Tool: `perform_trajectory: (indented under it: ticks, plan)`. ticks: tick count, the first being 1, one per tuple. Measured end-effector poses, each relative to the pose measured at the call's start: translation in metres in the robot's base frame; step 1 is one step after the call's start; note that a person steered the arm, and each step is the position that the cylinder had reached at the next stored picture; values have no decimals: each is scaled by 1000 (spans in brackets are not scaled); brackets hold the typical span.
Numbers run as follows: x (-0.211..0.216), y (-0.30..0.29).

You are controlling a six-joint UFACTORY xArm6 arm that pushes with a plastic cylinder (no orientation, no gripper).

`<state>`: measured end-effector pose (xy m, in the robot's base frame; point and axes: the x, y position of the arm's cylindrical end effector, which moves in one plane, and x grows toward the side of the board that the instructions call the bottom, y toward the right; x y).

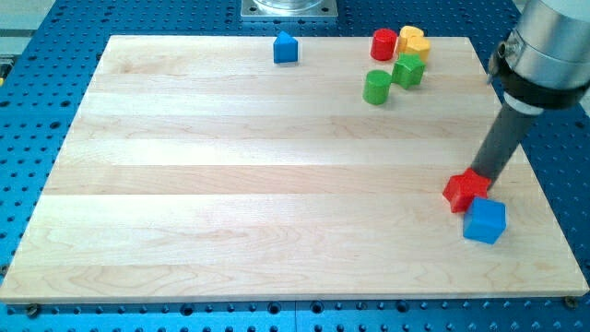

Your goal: Place the hexagon into the red star

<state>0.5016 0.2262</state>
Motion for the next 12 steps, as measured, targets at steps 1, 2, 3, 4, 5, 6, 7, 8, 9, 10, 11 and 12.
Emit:
perform_trajectory:
  ticks: [1,2,3,4,5,6,7,8,9,10,11,12]
  plan:
    - [9,8]
    - [56,48]
    - [84,4]
    - [84,-14]
    - [21,31]
    - [-69,78]
    - [-172,112]
    - [-230,119]
    - [-309,87]
    - [-310,72]
    - [-310,21]
    - [-292,-26]
